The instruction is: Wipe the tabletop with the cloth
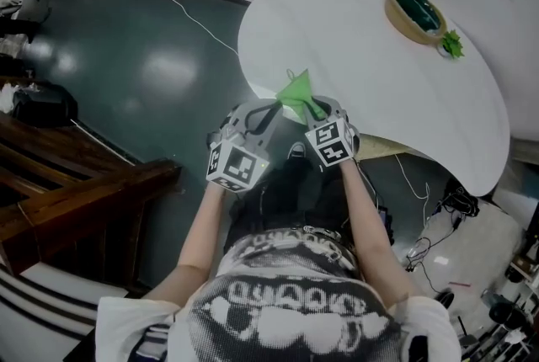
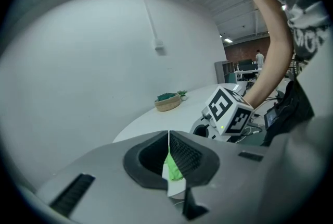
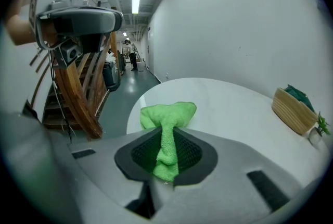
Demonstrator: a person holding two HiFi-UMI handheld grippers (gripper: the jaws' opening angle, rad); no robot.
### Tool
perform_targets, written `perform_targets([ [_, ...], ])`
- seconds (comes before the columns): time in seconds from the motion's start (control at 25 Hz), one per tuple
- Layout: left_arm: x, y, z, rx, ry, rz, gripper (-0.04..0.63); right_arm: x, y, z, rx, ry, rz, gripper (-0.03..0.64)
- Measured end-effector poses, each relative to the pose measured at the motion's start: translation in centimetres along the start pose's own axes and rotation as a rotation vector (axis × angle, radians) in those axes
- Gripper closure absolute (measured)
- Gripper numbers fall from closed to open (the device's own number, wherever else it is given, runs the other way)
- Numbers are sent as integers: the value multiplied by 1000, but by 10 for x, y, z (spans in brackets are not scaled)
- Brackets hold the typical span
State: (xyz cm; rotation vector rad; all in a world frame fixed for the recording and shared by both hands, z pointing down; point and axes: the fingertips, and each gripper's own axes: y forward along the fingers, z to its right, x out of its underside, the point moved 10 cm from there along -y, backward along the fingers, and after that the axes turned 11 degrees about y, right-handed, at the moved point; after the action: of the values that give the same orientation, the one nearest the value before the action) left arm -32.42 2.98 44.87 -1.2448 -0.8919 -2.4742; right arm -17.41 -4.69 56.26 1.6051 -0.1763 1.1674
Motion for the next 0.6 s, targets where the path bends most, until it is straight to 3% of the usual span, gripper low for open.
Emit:
perform_targets([
  [0.6,-102,90,71,110,62,85,589,87,-107,116,160,129,-8,563],
])
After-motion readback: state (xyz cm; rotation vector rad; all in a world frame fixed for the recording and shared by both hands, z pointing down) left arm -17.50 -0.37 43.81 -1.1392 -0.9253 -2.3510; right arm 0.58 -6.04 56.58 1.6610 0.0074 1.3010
